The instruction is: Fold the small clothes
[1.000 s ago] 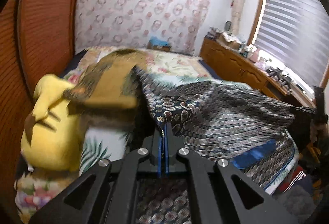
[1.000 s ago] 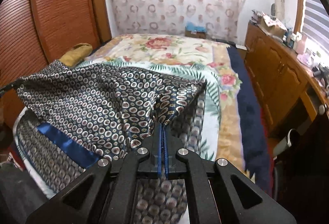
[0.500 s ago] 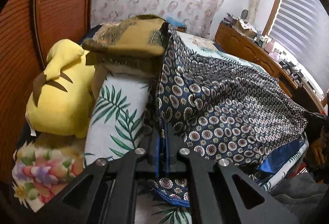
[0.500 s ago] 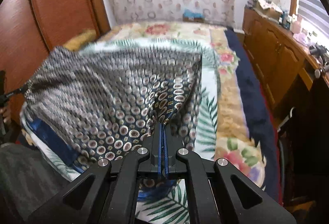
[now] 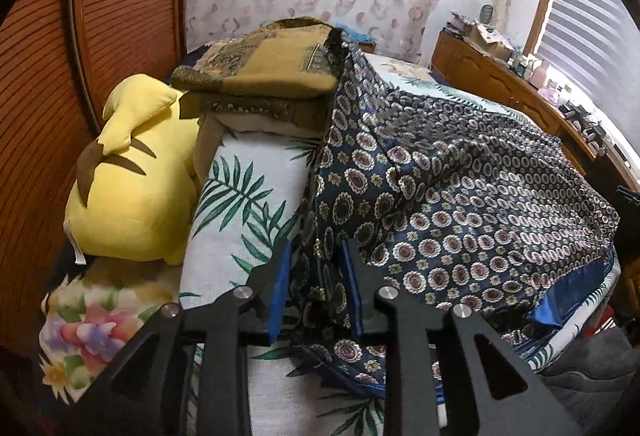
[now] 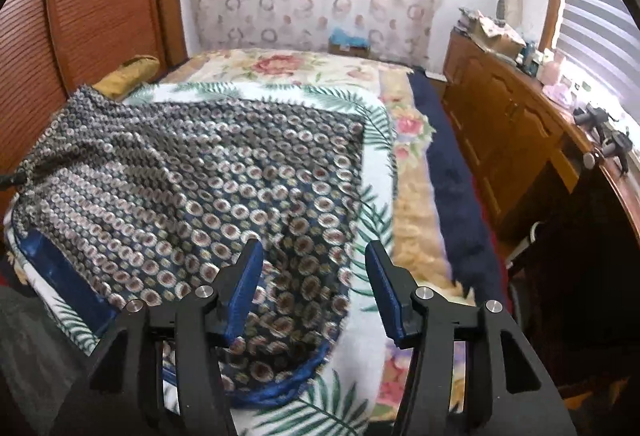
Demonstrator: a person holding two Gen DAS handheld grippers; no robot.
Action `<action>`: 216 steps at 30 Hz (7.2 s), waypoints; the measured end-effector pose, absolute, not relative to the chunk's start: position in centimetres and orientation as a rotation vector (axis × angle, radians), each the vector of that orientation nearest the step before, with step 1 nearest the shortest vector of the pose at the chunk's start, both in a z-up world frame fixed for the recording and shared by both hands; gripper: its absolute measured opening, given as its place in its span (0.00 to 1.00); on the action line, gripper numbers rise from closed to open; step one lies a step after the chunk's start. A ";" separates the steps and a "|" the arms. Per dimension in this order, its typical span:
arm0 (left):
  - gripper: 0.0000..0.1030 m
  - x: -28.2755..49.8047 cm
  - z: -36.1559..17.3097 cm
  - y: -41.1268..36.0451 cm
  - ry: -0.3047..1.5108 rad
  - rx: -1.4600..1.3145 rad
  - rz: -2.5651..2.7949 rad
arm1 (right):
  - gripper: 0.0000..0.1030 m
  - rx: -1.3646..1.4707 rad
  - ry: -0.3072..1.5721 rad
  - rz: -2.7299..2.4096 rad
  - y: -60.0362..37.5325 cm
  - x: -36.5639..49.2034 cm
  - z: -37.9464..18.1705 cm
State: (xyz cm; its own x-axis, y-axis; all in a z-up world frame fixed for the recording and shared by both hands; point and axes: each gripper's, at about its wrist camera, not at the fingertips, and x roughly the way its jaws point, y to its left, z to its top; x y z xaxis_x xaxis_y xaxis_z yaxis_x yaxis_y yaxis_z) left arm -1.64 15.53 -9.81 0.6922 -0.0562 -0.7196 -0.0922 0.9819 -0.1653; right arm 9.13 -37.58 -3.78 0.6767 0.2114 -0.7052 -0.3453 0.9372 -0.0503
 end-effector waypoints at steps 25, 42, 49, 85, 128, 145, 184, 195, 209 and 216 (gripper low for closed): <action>0.22 -2.5 -11.3 14.8 0.835 -0.198 0.029 | 0.60 -0.217 0.845 0.455 -23.9 9.7 -10.3; 0.29 -3.8 -11.2 13.8 0.842 -0.219 0.039 | 0.80 -0.213 0.798 0.373 -23.5 9.0 -11.4; 0.29 -3.5 -11.2 14.2 0.833 -0.244 0.033 | 0.82 -0.207 0.802 0.368 -23.5 9.2 -11.4; 0.01 -1.4 -4.8 9.6 0.602 -0.303 -0.183 | 0.85 -0.203 0.818 0.393 -23.4 9.3 -11.4; 0.19 7.5 -1.4 -4.1 0.679 -0.039 -0.385 | 0.84 -0.100 0.720 0.425 -28.4 13.5 -5.9; 0.19 7.7 -4.6 -2.1 0.738 -0.075 -0.333 | 0.55 -0.123 0.917 0.587 -22.7 19.7 -10.1; 0.19 7.3 -4.8 -3.1 0.729 -0.058 -0.357 | 0.02 -0.155 0.680 0.537 -24.0 17.4 -5.5; 0.19 7.7 -4.9 -5.0 0.738 -0.034 -0.392 | 0.02 -0.103 0.700 0.373 -33.7 15.7 -5.2; 0.19 8.4 -5.3 -7.5 0.767 -0.017 -0.442 | 0.03 -0.149 0.736 0.261 -37.4 14.4 -6.9; 0.19 8.4 -6.0 -8.2 0.791 -0.007 -0.445 | 0.12 -0.141 0.722 0.242 -37.9 14.1 -6.5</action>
